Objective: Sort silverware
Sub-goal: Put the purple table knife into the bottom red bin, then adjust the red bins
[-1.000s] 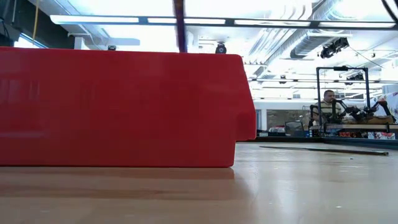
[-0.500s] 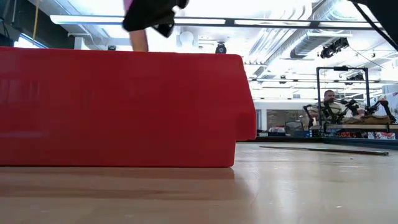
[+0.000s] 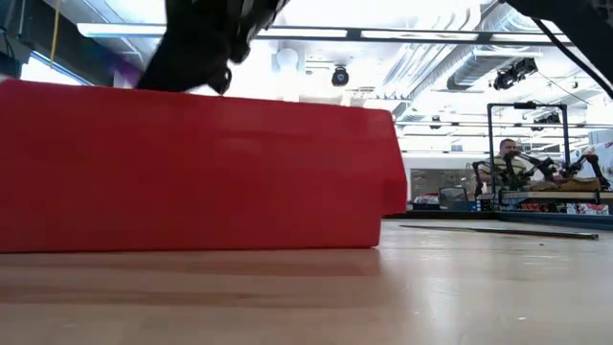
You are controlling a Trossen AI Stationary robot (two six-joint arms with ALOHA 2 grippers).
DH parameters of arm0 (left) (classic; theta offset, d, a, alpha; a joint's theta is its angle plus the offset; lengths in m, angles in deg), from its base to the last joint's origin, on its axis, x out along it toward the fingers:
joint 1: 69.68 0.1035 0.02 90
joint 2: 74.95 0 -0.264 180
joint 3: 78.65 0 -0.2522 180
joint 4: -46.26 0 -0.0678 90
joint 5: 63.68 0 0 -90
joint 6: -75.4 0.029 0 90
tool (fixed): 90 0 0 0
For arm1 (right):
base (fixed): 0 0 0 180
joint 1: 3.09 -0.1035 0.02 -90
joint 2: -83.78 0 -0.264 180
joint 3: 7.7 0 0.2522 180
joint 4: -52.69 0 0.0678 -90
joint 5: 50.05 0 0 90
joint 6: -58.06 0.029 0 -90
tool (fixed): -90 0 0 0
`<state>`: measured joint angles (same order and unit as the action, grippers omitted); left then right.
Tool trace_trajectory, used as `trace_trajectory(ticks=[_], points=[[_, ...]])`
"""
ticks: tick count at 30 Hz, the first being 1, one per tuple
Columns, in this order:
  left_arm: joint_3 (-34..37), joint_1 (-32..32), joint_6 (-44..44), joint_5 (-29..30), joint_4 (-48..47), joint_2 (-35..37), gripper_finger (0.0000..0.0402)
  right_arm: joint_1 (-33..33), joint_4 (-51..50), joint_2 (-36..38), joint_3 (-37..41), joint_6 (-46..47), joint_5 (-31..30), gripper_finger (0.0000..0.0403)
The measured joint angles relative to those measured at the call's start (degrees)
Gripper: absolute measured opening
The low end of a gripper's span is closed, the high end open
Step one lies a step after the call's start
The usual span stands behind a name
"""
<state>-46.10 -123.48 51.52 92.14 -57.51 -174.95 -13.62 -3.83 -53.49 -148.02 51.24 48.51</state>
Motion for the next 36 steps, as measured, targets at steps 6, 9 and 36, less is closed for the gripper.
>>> trace_trajectory(ticks=[6, 9, 36], points=[[0.0, 0.0, 0.1, 0.0, 0.0, 0.0, 0.0083, -0.5, 0.2, -0.7, 0.0, -1.2, -4.3, 0.0000], [0.0, 0.0, 0.5, 0.0, 0.0, 0.0, 0.0083, -0.5, 1.6, -0.7, 0.0, -1.4, -4.5, 0.0012], [45.1, 2.6, -51.8, -36.5, 0.0, 1.3, 0.0031, -7.6, -42.4, 24.2, 0.0, 16.7, -28.8, 0.0123]])
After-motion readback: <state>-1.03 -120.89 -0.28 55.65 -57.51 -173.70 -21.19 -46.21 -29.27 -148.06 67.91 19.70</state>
